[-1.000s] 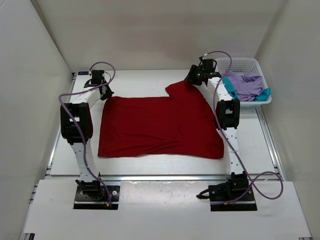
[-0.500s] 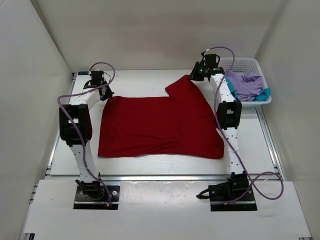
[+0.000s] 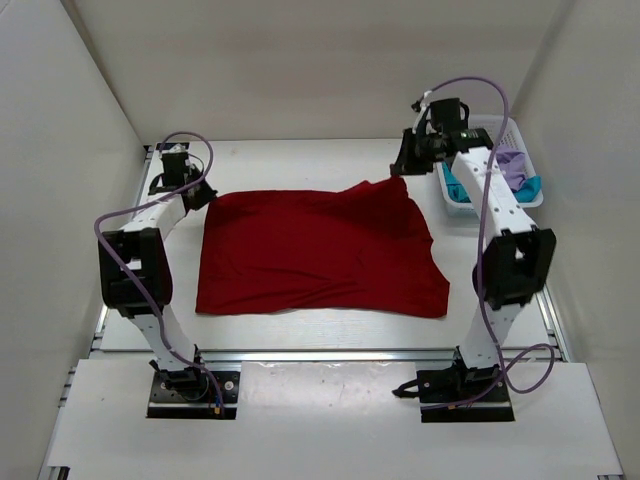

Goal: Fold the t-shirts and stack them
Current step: Fold the other side of the tshirt into a rectangle

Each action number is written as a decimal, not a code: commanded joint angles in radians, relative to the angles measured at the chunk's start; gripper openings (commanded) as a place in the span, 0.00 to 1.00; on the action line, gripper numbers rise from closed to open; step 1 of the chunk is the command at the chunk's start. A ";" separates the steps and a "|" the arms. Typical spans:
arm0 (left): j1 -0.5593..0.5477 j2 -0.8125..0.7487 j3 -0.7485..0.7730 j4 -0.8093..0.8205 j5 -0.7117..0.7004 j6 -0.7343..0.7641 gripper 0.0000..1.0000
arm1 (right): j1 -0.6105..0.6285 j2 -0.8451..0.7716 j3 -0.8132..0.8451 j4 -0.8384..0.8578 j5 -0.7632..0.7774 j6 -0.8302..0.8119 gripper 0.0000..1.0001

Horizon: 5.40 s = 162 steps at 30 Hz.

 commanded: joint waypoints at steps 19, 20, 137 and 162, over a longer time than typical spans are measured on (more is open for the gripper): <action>0.057 -0.344 -0.257 0.034 0.048 -0.028 0.00 | -0.012 -0.728 -1.043 0.406 0.153 0.059 0.00; 0.049 -0.355 -0.268 0.036 0.046 -0.026 0.00 | -0.022 -0.763 -1.048 0.398 0.148 0.062 0.00; -0.505 -0.443 -0.670 0.481 0.076 -0.302 0.29 | 0.543 -0.688 -1.375 0.670 0.447 0.447 0.01; -0.404 -0.244 -0.558 0.508 0.172 -0.351 0.31 | -0.062 -0.800 -1.421 0.944 0.182 0.285 0.24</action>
